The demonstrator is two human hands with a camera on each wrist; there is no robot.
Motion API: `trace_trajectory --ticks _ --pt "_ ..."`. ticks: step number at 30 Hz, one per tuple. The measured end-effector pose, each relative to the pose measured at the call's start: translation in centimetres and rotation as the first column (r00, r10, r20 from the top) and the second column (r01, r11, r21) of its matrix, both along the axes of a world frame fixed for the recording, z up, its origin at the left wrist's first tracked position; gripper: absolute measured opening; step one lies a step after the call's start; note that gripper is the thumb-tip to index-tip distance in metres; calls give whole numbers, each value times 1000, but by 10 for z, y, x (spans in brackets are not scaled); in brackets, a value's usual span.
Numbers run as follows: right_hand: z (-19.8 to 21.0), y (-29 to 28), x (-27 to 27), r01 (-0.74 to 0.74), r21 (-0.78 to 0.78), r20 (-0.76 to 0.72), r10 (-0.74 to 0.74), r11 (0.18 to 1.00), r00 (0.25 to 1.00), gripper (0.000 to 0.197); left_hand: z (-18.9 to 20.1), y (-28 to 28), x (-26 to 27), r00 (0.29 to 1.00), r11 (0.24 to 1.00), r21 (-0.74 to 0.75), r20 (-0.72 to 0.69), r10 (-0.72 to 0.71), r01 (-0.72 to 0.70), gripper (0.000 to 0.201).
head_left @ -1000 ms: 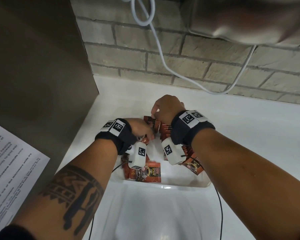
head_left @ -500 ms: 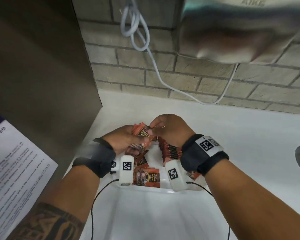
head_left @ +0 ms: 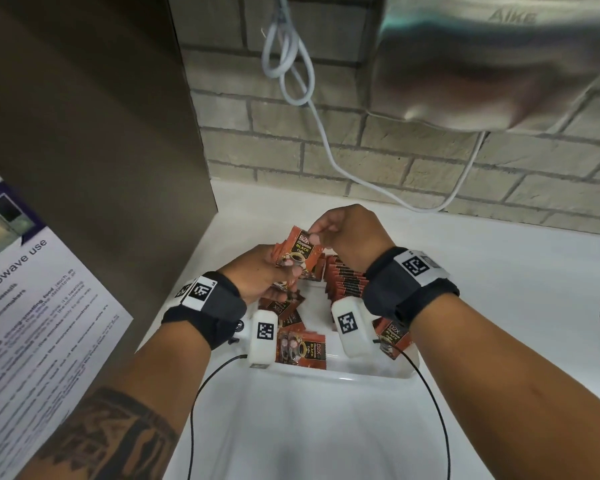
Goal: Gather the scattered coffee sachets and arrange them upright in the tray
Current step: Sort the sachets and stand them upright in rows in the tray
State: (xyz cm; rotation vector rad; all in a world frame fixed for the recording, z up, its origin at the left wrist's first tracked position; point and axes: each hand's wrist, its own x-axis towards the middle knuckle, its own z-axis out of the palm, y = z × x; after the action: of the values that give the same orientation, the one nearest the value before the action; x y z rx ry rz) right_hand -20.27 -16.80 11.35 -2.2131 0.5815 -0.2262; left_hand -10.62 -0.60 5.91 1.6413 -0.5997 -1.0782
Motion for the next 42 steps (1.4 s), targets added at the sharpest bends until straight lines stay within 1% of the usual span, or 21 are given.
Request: trace_trajectory --ticks 2,3,4,5,7,8,10,12,15,16,18,20,22,25,27,31,33,36,38,40,42 --pt "1 -4 3 17 17 -1 -17 1000 1000 3 -2 -2 1 1000 1000 22 -19 13 -12 20" --pt "1 -6 4 34 10 -4 -34 999 999 4 -3 -2 3 1000 998 69 -17 14 -13 20" --pt "1 -9 6 52 -4 -13 -52 999 999 5 -4 -1 6 1000 988 151 -5 5 -4 19" --pt "1 -13 8 61 -28 -31 -61 998 998 7 -5 0 10 999 964 264 24 -23 15 19" --pt "-2 -16 13 46 -105 -100 -57 993 993 13 -5 0 18 985 871 486 109 -134 65 23" --pt "-4 -16 16 27 -147 -144 -49 989 988 16 -3 -2 19 971 827 555 137 -198 90 25" --pt "-14 -14 25 -28 -239 -266 -37 971 963 15 1 -10 16 938 780 612 176 -300 134 26" --pt "-27 -10 34 -56 -334 -361 -73 941 930 14 3 -22 11 912 756 632 189 -365 172 23" --pt "-42 -8 45 -57 -431 -397 -133 900 908 22 1 -37 6 860 710 676 229 -455 195 14" --pt "-46 -7 47 -67 -450 -408 -139 891 902 22 -1 -41 6 842 697 688 241 -483 203 15" --pt "-52 -7 52 -100 -479 -456 -150 872 877 13 -5 -47 9 825 689 692 250 -507 214 17" --pt "-57 -7 54 -129 -499 -495 -160 857 854 17 -8 -52 11 812 685 694 258 -523 221 21" --pt "-60 -9 56 -130 -499 -500 -163 857 851 17 -8 -55 12 793 668 708 261 -550 230 28" --pt "-63 -11 57 -133 -483 -507 -153 866 848 12 -5 -59 11 762 658 707 269 -589 260 29" --pt "-64 -12 57 -144 -475 -519 -144 868 842 11 -5 -60 11 735 650 709 282 -617 273 29" --pt "-66 -13 57 -118 -464 -516 -159 878 842 7 -10 -63 12 741 672 685 289 -606 282 32" --pt "-68 -13 57 -124 -448 -513 -141 886 847 13 -11 -65 12 729 680 676 308 -611 284 32" --pt "-69 -14 55 -117 -420 -485 -114 900 867 25 -14 -65 14 711 661 691 306 -634 292 32" --pt "-67 -15 52 -104 -411 -461 -108 906 881 25 -18 -65 16 713 643 706 285 -641 296 32" --pt "-64 -16 49 -99 -408 -439 -100 907 893 21 -20 -64 18 692 623 725 289 -662 294 33" --pt "-59 -17 46 -104 -415 -424 -91 904 901 19 -22 -64 18 715 615 740 273 -644 272 32"
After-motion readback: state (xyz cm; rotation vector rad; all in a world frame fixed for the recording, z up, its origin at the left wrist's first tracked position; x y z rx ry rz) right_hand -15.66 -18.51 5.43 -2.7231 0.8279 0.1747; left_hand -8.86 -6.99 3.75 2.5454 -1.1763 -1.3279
